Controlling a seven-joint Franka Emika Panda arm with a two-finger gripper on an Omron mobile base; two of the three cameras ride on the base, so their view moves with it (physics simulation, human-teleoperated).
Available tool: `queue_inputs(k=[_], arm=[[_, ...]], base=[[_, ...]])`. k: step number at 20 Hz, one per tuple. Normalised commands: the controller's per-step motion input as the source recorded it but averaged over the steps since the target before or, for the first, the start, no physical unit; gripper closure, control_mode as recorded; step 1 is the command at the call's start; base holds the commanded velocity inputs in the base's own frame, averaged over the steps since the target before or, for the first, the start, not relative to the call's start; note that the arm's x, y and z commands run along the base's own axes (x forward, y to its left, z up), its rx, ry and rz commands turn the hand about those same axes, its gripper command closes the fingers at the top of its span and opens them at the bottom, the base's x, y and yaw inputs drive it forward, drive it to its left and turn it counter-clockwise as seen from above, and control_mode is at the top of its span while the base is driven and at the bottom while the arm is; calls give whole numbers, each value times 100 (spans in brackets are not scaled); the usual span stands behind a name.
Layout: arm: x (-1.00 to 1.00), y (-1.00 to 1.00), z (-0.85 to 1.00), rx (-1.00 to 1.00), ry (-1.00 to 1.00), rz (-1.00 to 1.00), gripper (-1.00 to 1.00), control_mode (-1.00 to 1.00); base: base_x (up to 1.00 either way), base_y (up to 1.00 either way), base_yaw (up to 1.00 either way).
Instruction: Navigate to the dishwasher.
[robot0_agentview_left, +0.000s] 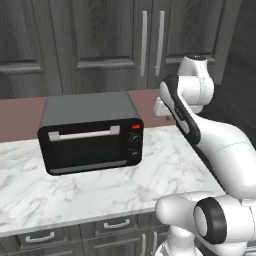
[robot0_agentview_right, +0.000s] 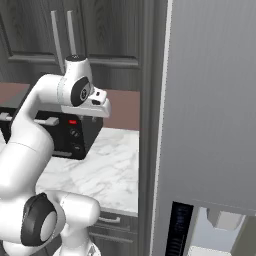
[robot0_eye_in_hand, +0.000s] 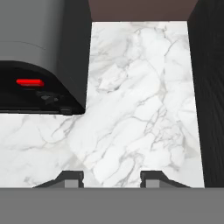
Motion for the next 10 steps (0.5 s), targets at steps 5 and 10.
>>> queue_inputs(k=[5, 10], arm=[[0, 0, 0, 0, 0, 0, -100, 100], [0, 0, 0, 0, 0, 0, -100, 100]], base=[[0, 0, 0], [0, 0, 0]])
